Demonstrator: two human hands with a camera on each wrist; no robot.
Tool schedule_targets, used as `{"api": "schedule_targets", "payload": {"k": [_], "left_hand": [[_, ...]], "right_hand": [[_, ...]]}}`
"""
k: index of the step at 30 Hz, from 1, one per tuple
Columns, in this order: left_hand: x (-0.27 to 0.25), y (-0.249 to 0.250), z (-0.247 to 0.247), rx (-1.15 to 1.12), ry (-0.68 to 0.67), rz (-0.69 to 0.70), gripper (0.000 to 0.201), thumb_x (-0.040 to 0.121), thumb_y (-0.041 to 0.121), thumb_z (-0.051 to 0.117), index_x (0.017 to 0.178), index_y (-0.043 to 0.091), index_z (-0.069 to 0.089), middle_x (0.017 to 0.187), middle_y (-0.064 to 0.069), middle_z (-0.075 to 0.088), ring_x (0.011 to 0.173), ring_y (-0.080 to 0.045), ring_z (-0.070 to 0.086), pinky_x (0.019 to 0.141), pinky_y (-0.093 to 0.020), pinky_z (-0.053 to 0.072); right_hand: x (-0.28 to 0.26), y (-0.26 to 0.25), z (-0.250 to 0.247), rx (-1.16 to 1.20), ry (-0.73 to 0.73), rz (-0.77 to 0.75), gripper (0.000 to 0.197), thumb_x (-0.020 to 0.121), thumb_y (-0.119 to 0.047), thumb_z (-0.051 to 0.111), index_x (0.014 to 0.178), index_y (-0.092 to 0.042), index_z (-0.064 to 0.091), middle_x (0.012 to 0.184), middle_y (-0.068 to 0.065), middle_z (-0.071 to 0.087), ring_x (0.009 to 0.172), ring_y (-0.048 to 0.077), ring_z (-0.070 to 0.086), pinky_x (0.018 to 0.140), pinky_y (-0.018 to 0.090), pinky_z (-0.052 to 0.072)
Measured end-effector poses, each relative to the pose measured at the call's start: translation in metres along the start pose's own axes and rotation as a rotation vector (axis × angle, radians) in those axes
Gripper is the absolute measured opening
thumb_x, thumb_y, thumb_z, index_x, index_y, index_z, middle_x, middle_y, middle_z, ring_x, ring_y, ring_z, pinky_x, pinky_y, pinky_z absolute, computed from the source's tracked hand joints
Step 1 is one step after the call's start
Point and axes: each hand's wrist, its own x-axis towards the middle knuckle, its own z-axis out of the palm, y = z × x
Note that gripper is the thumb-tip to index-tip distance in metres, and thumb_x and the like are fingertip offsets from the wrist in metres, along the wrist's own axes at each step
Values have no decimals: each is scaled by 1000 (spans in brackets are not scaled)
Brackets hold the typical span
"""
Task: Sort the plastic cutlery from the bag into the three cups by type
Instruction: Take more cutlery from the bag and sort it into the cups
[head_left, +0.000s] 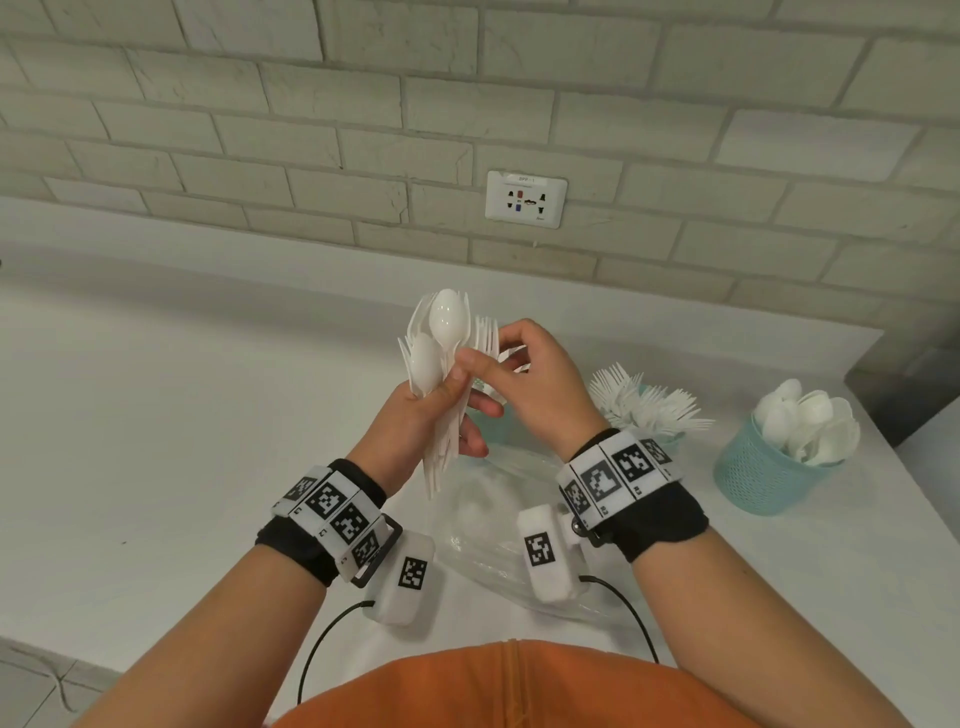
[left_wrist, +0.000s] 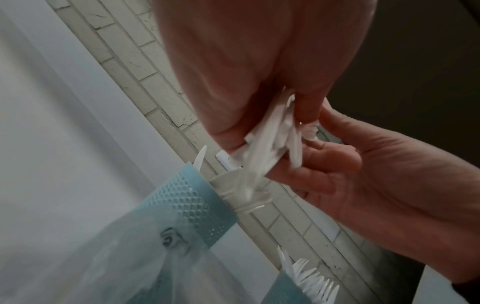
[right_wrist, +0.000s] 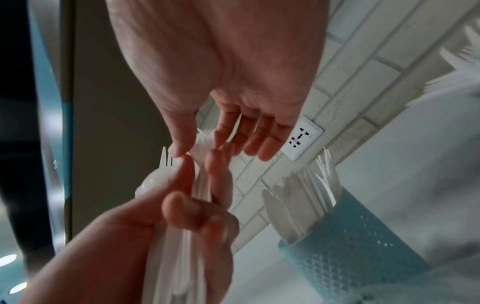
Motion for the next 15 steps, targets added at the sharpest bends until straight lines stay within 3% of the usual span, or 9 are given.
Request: {"api": "schedule_targets", "payload": {"k": [3,8,10,13,15], "left_hand": [[1,3,4,12,-6,-8,36,98,34,44,119,9,59,90,-11,68,54,-26,60,62,-37,55],[1,3,8,-4,-18,-10,30,98,32,45,117,13,60,97,-13,72,56,-25,65,63,-35,57],[1,4,11,3,-25,-8,29,97,33,46,114,15,61,97,-13,73,57,-23,64,63,-34,57],[0,5,15,51,-47,2,28,96,34,44,103,14,63,74,-3,72,54,-19,61,60,-29,54],[1,5,18,55,-68,6,29,96,35,44,100,14,64,68,-1,69,54,-18,60,60,-29,52]], "right_hand": [[0,1,-6,55,27,43,30,78,-40,73,95,-18,59,90,-9,64,76,6,56,63,7,43],[0,2,-9,159,78,74,32,80,-36,72,103,-16,59,96,1,70,88,24,67,75,31,55],[-1,2,-11,177,93,77,34,80,-35,72,105,-16,59,98,2,70,87,20,67,72,28,54],[-7,0,-13,250,-13,118,25,86,-28,67,105,-13,62,97,3,69,78,4,68,65,17,52],[-10,-1,-13,252,-93,132,16,92,-26,59,101,-14,63,92,1,69,74,1,68,64,12,52]]}}
